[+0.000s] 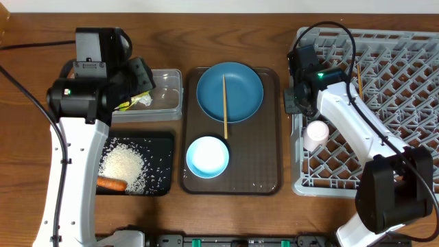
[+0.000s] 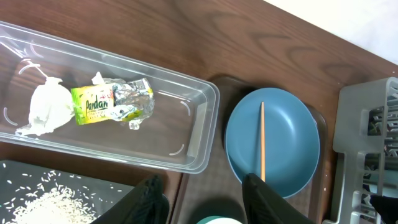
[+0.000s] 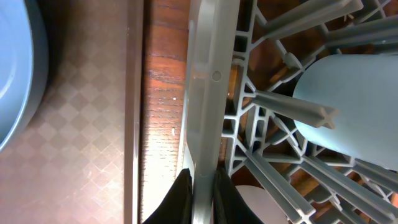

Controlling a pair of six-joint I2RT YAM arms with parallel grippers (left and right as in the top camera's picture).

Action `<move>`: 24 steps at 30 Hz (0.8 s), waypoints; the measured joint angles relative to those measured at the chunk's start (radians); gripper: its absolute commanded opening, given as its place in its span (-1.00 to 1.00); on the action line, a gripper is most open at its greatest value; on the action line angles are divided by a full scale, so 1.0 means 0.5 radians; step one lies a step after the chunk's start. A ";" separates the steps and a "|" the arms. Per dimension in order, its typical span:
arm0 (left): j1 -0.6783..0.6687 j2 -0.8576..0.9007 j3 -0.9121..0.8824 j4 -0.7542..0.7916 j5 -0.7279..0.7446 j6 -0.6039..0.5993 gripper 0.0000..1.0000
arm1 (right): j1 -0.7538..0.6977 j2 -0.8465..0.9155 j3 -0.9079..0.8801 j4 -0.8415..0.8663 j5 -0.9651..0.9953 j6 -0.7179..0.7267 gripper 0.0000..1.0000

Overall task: Sort waste into correct bins and load items into the dishwasher rack
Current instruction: 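Raise the right gripper and move it left toward the teal plate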

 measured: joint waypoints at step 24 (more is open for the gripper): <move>0.000 0.000 0.000 0.000 0.000 0.000 -0.11 | 0.000 -0.014 0.005 -0.063 -0.028 -0.322 -0.22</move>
